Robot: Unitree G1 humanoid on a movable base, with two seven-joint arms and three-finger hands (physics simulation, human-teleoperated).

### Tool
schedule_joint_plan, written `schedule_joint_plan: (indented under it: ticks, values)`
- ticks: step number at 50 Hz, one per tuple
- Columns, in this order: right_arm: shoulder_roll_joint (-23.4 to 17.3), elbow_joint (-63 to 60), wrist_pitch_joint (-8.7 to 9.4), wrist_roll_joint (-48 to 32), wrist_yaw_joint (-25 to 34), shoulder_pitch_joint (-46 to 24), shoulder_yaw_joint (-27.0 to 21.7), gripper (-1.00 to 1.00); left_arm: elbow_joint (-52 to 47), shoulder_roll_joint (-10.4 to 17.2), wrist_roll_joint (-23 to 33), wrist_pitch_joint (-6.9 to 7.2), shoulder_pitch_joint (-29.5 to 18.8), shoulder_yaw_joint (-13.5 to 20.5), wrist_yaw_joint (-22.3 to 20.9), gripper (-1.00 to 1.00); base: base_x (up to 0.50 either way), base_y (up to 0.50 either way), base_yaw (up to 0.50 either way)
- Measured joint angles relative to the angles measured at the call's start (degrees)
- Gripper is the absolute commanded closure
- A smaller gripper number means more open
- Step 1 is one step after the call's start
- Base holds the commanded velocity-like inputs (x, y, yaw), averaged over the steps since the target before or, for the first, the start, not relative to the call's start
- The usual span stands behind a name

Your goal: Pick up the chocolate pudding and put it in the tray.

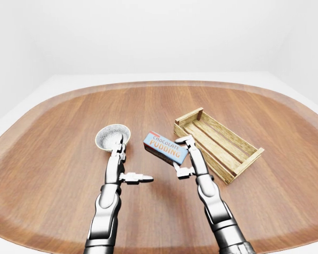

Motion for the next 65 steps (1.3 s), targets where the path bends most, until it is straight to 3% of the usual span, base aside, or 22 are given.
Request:
schedule_joint_plan:
  ticks: [21, 44, 65]
  values:
    - [-1.2, 14.7, 0.0, 0.7, -2.6, -17.7, -3.6, 1.0, 0.0, 0.0, -0.2, 0.45, -0.3, 0.1, 0.1, -1.0, 0.0, 0.0, 0.0]
    - [-4.2, 47.9, 0.0, -1.4, -9.7, -41.1, -6.4, 1.0, 0.5, 0.1, -0.5, 0.37, -0.5, 0.1, -0.3, -1.0, 0.0, 0.0, 0.0]
    - [-6.5, 59.0, 0.0, -3.2, -11.6, -52.6, -8.7, 1.0, 0.7, 0.1, -0.4, 0.27, -0.5, 0.0, -0.7, -1.0, 0.0, 0.0, 0.0]
